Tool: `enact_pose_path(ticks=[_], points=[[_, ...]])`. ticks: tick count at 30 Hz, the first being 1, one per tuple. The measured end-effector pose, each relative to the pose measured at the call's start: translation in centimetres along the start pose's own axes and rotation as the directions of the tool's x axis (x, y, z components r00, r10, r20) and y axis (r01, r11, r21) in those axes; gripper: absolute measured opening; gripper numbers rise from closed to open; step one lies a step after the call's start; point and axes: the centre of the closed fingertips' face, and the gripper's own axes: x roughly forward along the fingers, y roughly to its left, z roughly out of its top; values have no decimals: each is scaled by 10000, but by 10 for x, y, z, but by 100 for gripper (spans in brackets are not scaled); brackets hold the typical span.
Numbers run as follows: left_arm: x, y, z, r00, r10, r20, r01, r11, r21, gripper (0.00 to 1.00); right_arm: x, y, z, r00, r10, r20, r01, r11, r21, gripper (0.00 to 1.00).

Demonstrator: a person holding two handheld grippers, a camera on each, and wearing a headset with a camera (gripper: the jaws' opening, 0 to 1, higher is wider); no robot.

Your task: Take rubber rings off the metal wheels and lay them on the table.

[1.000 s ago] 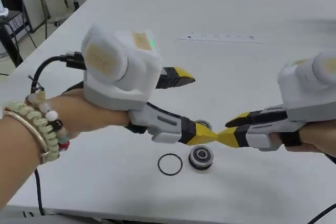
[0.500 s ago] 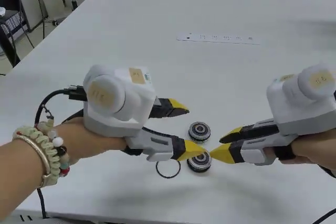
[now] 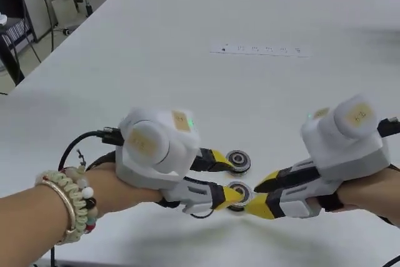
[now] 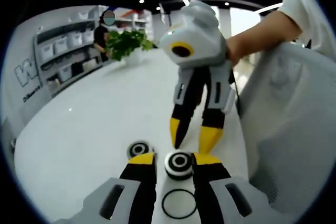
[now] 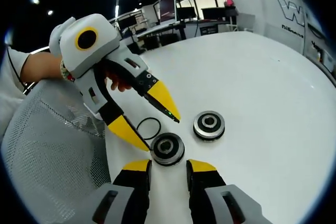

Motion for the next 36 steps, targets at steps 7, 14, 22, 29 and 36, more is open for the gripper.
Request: enact_pose_path(ticks=[7, 14, 22, 29, 36], points=[[8, -4, -11, 9988, 10, -495, -2, 9999, 172, 18, 6, 3, 0, 10000, 2, 6, -2, 9982, -596, 26], [10, -4, -10, 9991, -39, -429, 41, 10000, 33, 14, 6, 0, 2, 9998, -128, 156, 143, 9947, -1019, 23], [10, -3, -11, 9993, -25, -364, 13, 9995, -329, 13, 3, 0, 2, 9999, -125, 67, 133, 9901, -1398, 20], [10, -3, -11, 9997, -20, -261, 9, 9991, -435, 13, 1, -2, -3, 9995, -185, -255, 140, 9863, -1646, 13], [10, -3, -12, 9998, -12, -223, -2, 9979, -642, 13, 2, -1, -4, 9995, -143, -271, 93, 9841, -1771, 9]])
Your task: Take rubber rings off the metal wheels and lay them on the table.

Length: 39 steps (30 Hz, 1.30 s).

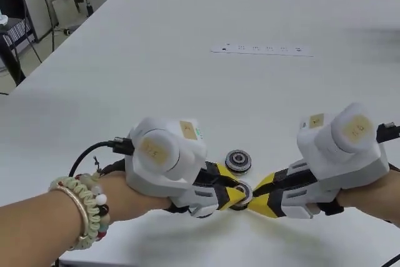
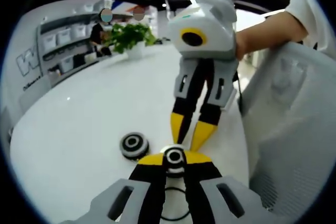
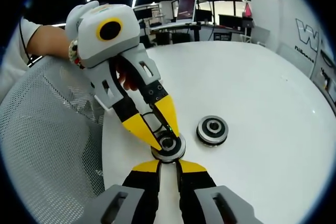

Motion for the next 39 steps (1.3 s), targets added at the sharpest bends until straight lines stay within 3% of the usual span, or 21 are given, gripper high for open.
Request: enact_pose_path(ticks=[5, 11, 15, 20, 25, 31, 37, 39], points=[[0, 0, -1, 10000, 24, 11, -24, 10000, -72, 13, -1, -1, -1, 10000, -21, -14, 21, 10000, 9, 1], [0, -1, -1, 10000, 23, 31, -23, 9999, -110, 13, -1, -5, -1, 9997, -236, -28, 236, 9997, -10, 0], [-1, -1, -2, 10000, 11, 49, -11, 10000, -75, 13, -2, -2, -2, 10000, -54, -5, 55, 9995, 325, 0], [-1, -2, -2, 10000, -9, 85, 10, 10000, -97, 13, -2, -1, 1, 9999, -75, 126, 72, 9997, 242, 15], [-1, -2, -2, 10000, -7, 87, 8, 10000, -76, 13, 2, -2, 4, 9994, -229, 261, 225, 9996, 154, 22], [-1, -2, -2, 10000, -10, 89, 10, 10000, -62, 13, 7, 1, 5, 9994, -255, 249, 257, 9996, -73, 23], [-2, -2, -2, 10000, 3, 94, -3, 10000, -36, 13, 2, -1, 3, 9996, -282, 30, 282, 9989, -376, 17], [-2, 0, -2, 9999, 63, 92, -62, 10000, -31, 13, 0, -1, 0, 9997, -238, -50, 235, 9988, -433, 8]])
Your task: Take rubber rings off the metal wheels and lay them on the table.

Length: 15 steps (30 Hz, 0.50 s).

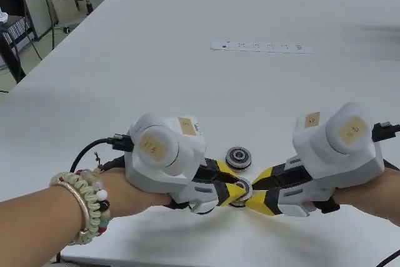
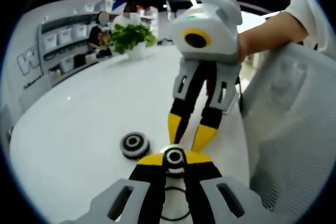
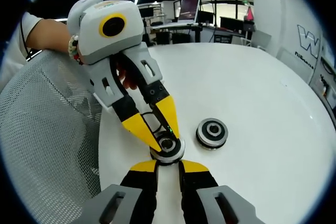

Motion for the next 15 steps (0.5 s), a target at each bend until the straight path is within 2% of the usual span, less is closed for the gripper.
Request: enact_pose_path(ticks=[1, 9, 15], points=[[0, 0, 0, 10000, 13, 0, -13, 10000, -20, 13, 0, -2, 0, 10000, -71, -22, 70, 10000, -12, 4], [0, -1, 0, 10000, -39, -86, 39, 10000, -21, 13, 2, -4, -1, 9998, -198, -88, 196, 9996, -193, 1], [1, -3, 0, 9999, -99, -111, 102, 9997, 216, 13, 2, -5, -1, 9996, -246, -132, 244, 9996, -157, 0]])
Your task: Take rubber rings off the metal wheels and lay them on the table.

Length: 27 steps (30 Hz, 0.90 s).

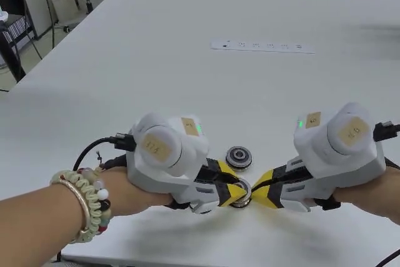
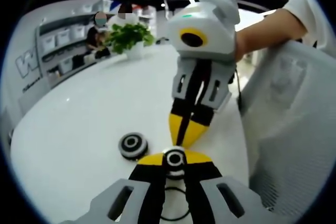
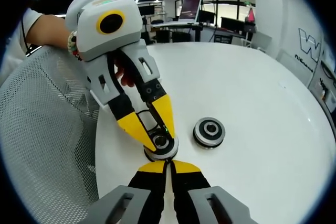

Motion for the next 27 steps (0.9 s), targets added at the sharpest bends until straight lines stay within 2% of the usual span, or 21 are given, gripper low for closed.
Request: enact_pose_path(ticks=[8, 10, 13, 17, 20, 27], points=[[1, 1, 1, 10000, 4, 11, -4, 9999, 127, 13, -2, -4, 1, 10000, -11, -68, 17, 9963, 854, 0], [1, 1, 0, 10000, -32, -5, 32, 9999, 121, 13, -6, -11, 7, 9994, -221, 271, 187, 9928, 1184, 0], [0, -2, -1, 9998, -197, -104, 199, 9994, 269, 14, -14, -15, 15, 9959, -208, 886, 32, 9809, 1947, 0], [0, -1, -2, 9996, -175, -205, 179, 9997, 179, 14, -15, -13, 7, 9975, -178, 687, 55, 9845, 1754, 0], [-1, -1, -2, 9993, -206, -297, 213, 9994, 256, 14, -12, -8, -1, 9994, -24, 342, -22, 9908, 1350, 0], [-2, 0, -3, 9992, -245, -329, 252, 9994, 218, 14, -6, 6, 0, 9978, 603, 262, -625, 9936, 938, 8]])
